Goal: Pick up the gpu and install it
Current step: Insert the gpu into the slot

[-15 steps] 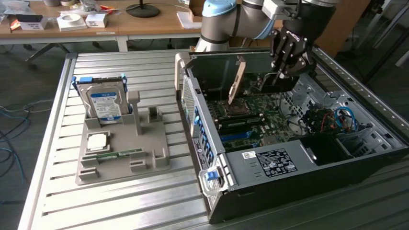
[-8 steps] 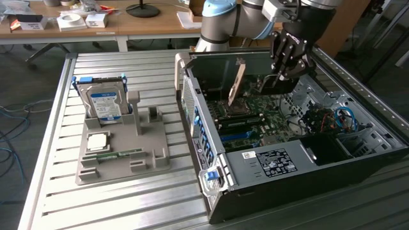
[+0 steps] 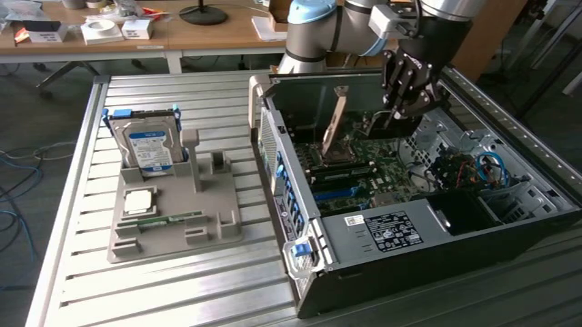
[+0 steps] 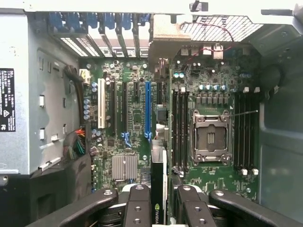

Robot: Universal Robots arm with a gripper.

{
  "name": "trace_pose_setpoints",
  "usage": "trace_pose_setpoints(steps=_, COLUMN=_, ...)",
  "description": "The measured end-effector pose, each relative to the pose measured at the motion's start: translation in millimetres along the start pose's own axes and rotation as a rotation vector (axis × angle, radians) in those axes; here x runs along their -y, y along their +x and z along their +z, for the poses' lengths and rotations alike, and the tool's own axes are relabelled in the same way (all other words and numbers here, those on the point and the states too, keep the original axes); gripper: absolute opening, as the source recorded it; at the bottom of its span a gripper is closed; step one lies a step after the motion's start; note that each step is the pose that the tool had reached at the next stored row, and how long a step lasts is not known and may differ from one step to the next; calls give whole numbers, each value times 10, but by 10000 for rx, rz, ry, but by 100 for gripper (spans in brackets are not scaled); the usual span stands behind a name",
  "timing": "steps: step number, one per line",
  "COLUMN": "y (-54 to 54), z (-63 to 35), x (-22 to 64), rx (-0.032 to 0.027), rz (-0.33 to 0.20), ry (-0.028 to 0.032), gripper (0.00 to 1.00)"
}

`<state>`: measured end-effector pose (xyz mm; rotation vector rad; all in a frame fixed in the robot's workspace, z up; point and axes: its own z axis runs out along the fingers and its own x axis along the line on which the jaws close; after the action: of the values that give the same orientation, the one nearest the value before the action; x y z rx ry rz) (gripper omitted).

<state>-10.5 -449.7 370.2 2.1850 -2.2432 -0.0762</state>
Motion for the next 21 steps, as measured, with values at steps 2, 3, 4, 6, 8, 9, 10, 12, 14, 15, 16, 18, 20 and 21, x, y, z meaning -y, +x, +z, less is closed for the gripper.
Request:
trace_pose_setpoints(steps=2, y=1, z=23, x=-4, rx=2, rz=17, ry=0, gripper=26)
trace_pose_setpoints(steps=3, y=1, z=28, x=-4, rx=1, rz=27, ry=0, gripper=26)
trace_pose_setpoints(steps=4, y=1, z=28, x=-4, rx=-2, rz=32, ry=0, gripper=26)
trace_pose_setpoints(steps=6, y=1, z=29, x=-4, rx=-1, rz=34, ry=0, gripper=26)
trace_pose_setpoints(steps=8, y=1, z=35, x=-4, rx=3, rz=34, ry=1, gripper=26)
trace_pose_setpoints(steps=9, y=2, z=46, x=-4, rx=5, rz=35, ry=2, gripper=26)
trace_pose_setpoints(steps=10, y=2, z=59, x=-4, rx=2, rz=36, ry=1, gripper=26)
trace_pose_setpoints(steps=12, y=3, z=90, x=-6, rx=1, rz=36, ry=0, gripper=26)
trace_pose_setpoints(steps=14, y=4, z=120, x=-5, rx=1, rz=34, ry=1, gripper=26)
trace_pose_setpoints(steps=15, y=4, z=132, x=-5, rx=1, rz=33, ry=1, gripper=26)
trace_pose_setpoints(steps=16, y=4, z=138, x=-5, rx=1, rz=34, ry=1, gripper=26)
trace_pose_setpoints(steps=18, y=5, z=150, x=-6, rx=1, rz=35, ry=0, gripper=26)
trace_pose_setpoints(steps=20, y=5, z=173, x=-9, rx=2, rz=37, ry=1, gripper=26)
trace_pose_setpoints(steps=21, y=5, z=186, x=-11, rx=1, rz=37, ry=1, gripper=26)
